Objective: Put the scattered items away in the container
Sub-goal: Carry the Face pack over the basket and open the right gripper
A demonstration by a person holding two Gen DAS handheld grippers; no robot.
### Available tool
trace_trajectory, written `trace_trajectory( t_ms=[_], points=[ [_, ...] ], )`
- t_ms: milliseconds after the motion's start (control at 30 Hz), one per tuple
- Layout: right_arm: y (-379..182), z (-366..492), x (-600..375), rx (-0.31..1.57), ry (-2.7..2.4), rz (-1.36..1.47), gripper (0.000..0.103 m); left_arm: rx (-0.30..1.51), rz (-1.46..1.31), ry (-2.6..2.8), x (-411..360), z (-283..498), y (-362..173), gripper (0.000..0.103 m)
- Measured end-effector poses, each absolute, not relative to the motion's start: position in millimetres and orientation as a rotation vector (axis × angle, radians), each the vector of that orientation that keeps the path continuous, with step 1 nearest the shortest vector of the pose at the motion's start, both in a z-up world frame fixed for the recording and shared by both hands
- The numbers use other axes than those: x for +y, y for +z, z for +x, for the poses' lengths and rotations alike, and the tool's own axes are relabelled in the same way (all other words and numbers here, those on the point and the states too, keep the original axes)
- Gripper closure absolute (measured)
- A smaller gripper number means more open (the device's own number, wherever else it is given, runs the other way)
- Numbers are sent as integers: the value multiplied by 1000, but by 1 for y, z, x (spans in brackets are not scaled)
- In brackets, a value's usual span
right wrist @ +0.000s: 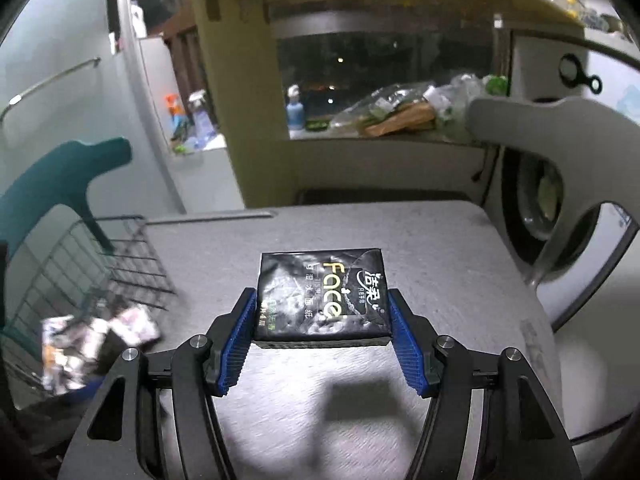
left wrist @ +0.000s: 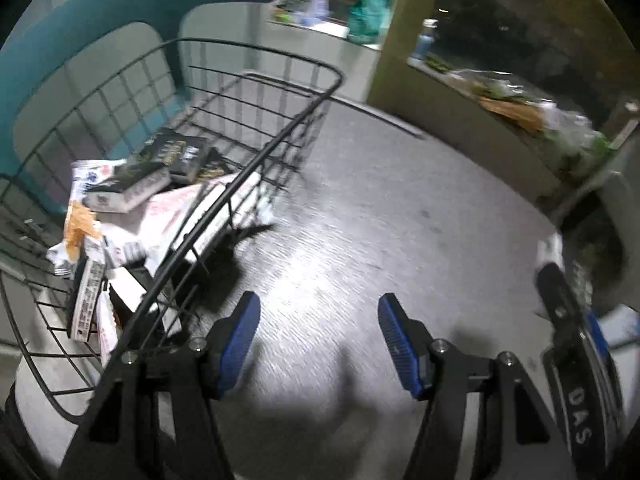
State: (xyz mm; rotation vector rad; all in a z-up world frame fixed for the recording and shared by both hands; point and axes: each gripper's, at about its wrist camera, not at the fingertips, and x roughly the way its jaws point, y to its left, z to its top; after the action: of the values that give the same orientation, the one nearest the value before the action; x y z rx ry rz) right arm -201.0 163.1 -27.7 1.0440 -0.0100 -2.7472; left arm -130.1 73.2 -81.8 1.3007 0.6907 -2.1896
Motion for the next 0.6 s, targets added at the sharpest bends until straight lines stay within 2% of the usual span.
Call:
trace_trajectory(
  t_ms=[300,433,600],
  points=[
    [42,-144,105,-16,-2681,864,40,714,1202,-2297,30,-62,-7,36],
    [47,-128,61,-25,-2561,862,40,735,1140,-2284,-18,-34,17,35],
    [27,-111,-14,79,-2426,908,40,597,1094,-2207,-75,-6,23,35]
  ],
)
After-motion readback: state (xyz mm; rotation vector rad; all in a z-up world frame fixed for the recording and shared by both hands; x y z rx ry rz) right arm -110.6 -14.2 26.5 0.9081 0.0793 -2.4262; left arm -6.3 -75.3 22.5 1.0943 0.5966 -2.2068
